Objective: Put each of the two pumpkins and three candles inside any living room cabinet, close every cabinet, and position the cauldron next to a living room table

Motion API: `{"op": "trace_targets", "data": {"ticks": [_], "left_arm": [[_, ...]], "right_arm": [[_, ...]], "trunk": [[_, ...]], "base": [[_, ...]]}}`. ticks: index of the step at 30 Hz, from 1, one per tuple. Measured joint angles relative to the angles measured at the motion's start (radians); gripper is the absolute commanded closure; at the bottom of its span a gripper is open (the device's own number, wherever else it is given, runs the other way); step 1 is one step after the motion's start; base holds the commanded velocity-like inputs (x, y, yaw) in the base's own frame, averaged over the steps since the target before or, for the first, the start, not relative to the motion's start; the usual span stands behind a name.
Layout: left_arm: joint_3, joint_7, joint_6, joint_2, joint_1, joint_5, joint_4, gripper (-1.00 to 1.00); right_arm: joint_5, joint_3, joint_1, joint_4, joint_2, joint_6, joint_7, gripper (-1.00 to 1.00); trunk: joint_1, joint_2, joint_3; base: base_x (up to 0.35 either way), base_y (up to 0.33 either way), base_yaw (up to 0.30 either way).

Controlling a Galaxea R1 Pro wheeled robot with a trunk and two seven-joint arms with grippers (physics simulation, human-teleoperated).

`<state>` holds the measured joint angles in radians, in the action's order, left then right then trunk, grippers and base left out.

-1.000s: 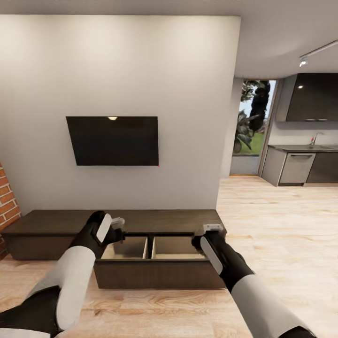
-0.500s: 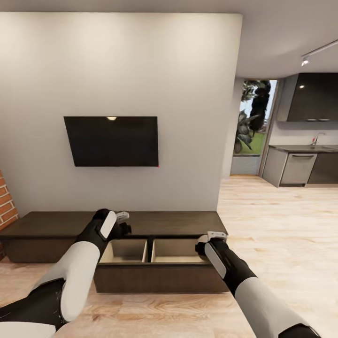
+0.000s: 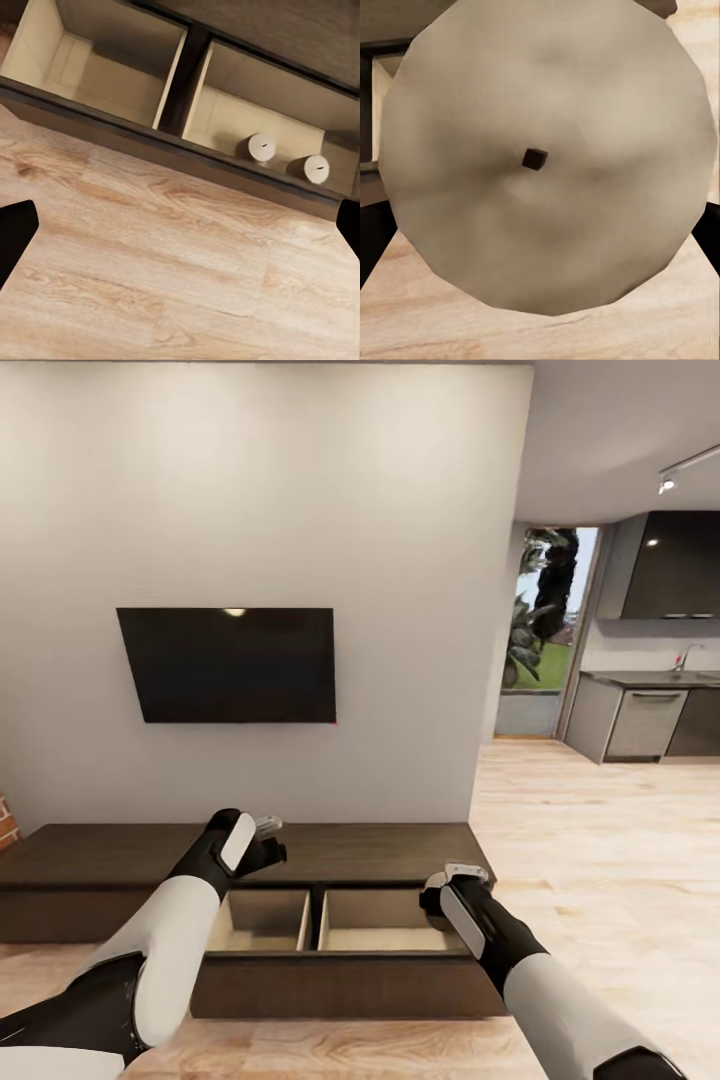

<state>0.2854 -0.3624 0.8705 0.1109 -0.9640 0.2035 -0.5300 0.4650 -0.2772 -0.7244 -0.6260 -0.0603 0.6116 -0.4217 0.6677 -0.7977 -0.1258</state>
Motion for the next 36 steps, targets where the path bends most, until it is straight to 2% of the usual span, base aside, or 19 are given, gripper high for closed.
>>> {"op": "trace_targets", "data": {"ticks": [5, 8, 13, 19, 24, 36], "left_arm": [[0.0, -0.002, 0.002, 0.001, 0.0, 0.001, 0.0, -1.0], [0.0, 0.0, 0.003, 0.001, 0.0, 0.002, 0.0, -1.0], [0.0, 0.001, 0.008, 0.002, 0.0, 0.002, -0.004, -1.0], [0.001, 0.001, 0.009, 0.001, 0.0, 0.004, -0.006, -1.0], [0.001, 0.001, 0.009, 0.0, 0.0, 0.004, -0.007, -1.0], [0.001, 0.0, 0.01, 0.0, 0.0, 0.003, -0.02, -1.0]], "right_arm": [[0.002, 0.001, 0.0, 0.045, -0.007, -0.002, 0.023, 1.0], [0.003, 0.001, 0.0, 0.062, -0.008, -0.002, 0.071, 1.0], [0.0, 0.001, 0.0, 0.073, -0.008, -0.003, 0.103, 1.0], [0.002, 0.0, -0.001, 0.106, -0.015, -0.015, 0.109, 1.0], [0.032, 0.0, 0.0, 0.141, -0.047, -0.02, 0.112, 1.0], [0.038, -0.002, 0.0, 0.186, -0.054, -0.01, 0.113, 1.0]], "trunk": [[0.0, 0.0, 0.0], [0.0, 0.0, 0.0], [0.0, 0.0, 0.0], [0.0, 0.0, 0.0], [0.0, 0.0, 0.0], [0.0, 0.0, 0.0]], "base": [[0.327, 0.0, 0.0], [0.327, 0.0, 0.0], [0.327, 0.0, 0.0], [0.327, 0.0, 0.0], [0.327, 0.0, 0.0], [0.285, 0.0, 0.0]]}}
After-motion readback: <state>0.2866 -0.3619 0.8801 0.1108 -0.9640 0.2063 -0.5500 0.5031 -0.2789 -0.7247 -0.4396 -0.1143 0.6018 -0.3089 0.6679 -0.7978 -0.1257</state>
